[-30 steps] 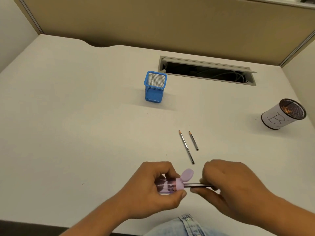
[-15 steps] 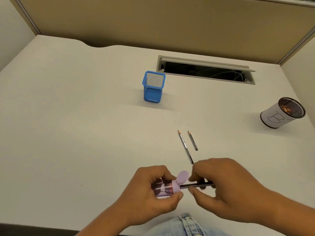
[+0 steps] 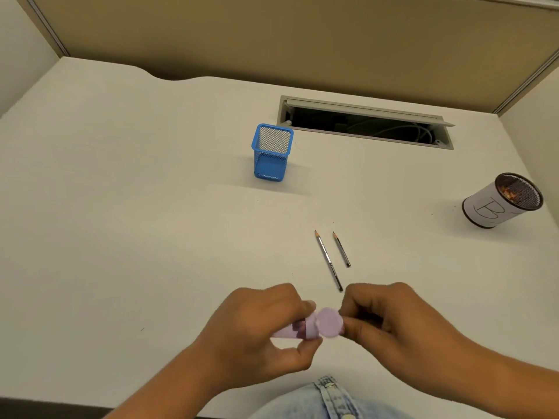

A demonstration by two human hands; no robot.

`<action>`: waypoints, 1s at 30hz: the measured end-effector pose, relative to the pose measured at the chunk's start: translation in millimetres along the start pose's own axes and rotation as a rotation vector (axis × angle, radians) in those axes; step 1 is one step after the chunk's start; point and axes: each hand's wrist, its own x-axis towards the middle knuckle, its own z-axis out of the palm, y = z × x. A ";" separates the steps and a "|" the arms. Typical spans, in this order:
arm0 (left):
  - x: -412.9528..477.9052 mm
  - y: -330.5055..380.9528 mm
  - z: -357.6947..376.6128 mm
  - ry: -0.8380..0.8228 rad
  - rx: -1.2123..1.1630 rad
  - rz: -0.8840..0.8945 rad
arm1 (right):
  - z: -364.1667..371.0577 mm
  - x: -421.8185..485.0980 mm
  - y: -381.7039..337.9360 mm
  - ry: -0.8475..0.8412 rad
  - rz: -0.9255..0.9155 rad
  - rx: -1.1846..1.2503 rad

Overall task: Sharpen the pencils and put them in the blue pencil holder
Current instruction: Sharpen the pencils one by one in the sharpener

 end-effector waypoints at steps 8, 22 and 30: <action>-1.2 -6.7 3.6 -0.056 0.115 0.193 | -10.2 8.7 -1.5 -0.438 0.381 0.457; 3.2 -16.9 -4.7 0.274 -0.373 -0.506 | -5.7 33.5 21.7 0.212 0.403 0.604; -1.2 -13.3 9.1 0.312 -0.550 -0.604 | 24.5 74.0 59.8 0.521 0.395 0.302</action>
